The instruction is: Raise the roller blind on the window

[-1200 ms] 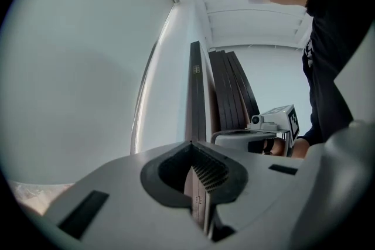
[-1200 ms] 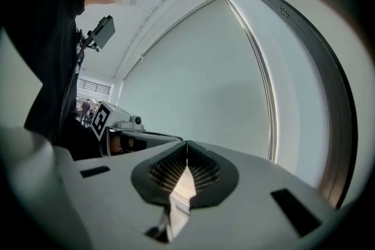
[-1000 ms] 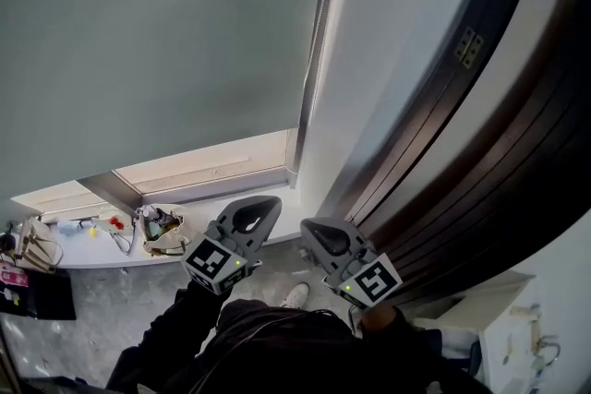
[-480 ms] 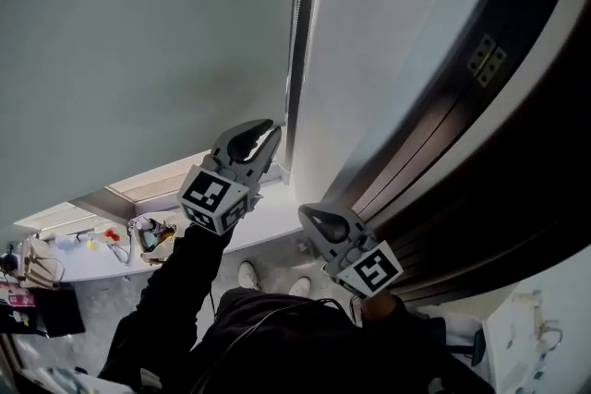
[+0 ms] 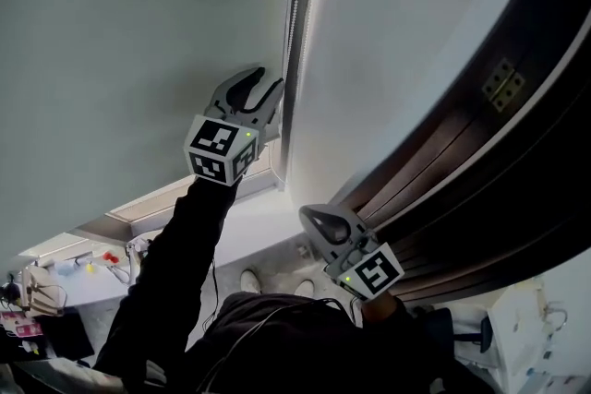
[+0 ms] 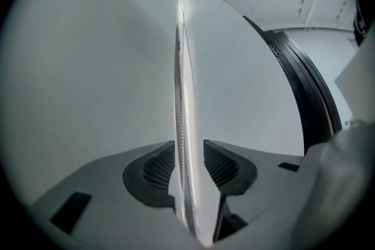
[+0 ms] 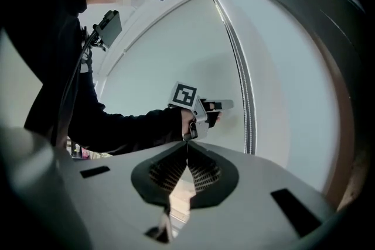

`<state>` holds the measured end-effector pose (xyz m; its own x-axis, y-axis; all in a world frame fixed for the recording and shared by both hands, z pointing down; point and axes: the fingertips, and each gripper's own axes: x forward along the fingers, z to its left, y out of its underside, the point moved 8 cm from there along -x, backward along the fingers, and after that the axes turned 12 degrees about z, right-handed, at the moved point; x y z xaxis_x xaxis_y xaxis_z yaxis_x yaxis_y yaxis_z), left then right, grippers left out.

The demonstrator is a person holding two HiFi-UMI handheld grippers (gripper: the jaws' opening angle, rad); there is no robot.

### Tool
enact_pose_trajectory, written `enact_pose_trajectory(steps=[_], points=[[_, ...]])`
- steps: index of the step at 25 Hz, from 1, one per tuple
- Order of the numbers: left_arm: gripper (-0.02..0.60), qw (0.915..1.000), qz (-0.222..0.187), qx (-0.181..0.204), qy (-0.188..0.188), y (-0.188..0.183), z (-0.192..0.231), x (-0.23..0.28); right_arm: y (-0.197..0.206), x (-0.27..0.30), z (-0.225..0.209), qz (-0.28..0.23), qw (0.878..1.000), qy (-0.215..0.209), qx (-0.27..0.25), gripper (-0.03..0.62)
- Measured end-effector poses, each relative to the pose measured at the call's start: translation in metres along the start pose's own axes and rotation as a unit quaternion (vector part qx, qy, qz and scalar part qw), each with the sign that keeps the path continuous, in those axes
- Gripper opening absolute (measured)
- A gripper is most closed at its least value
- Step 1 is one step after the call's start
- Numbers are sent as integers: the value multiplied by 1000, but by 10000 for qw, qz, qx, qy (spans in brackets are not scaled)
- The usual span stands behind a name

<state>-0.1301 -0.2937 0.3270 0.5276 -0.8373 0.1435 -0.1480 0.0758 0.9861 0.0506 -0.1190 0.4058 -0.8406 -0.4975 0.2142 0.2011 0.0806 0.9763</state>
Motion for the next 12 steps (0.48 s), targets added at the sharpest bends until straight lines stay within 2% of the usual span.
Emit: enact_pose_trajectory(steps=[4,12], points=[[170,9999,120,66,25,-1,8,22,1,6,-7,43,10000,52,0,6],[179,9994,232,92,252,-2,6,52,3,7,-15,97,9998,192,56,6]])
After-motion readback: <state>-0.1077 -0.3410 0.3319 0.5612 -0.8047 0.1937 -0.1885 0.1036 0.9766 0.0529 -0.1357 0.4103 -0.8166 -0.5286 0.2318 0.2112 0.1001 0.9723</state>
